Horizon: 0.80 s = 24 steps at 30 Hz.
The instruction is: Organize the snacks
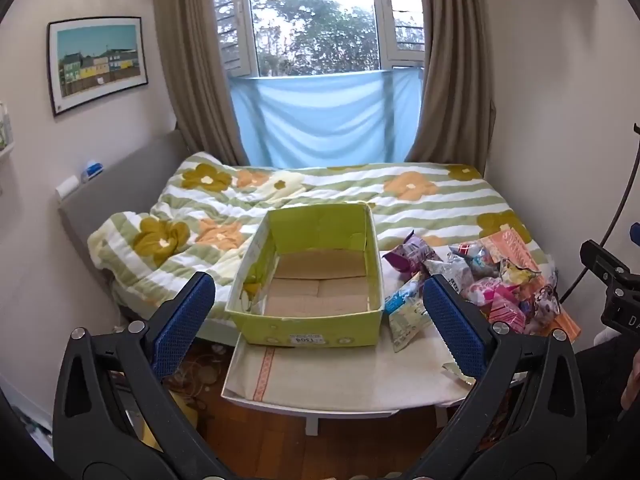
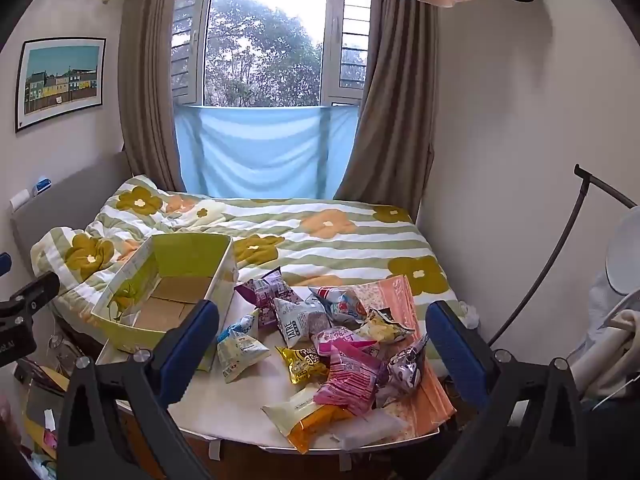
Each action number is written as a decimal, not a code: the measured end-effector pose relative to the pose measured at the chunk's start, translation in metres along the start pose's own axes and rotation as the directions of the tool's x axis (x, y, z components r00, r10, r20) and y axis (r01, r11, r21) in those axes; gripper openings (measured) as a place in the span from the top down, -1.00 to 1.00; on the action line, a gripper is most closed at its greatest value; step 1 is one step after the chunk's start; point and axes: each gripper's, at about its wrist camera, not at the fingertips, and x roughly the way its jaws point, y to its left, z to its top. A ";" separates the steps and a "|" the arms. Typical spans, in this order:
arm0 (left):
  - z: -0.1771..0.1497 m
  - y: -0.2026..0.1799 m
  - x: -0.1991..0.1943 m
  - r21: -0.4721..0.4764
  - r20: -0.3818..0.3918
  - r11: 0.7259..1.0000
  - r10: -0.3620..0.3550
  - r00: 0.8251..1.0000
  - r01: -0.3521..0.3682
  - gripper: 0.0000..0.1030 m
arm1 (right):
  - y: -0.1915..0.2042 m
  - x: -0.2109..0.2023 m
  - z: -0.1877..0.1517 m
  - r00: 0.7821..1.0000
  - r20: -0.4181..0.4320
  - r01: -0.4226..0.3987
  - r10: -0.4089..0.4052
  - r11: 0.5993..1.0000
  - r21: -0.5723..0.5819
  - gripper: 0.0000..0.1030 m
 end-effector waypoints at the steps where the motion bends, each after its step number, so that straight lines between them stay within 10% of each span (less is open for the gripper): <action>1: 0.001 0.001 0.001 0.007 0.003 1.000 -0.004 1.000 0.004 -0.99 | 0.000 0.000 0.000 1.000 -0.001 -0.003 0.003 1.000 0.000 -1.00; 24: -0.004 0.004 0.008 -0.001 -0.012 0.999 -0.049 0.999 0.049 -0.99 | 0.005 0.003 -0.004 1.000 -0.018 0.007 -0.007 1.000 -0.001 -1.00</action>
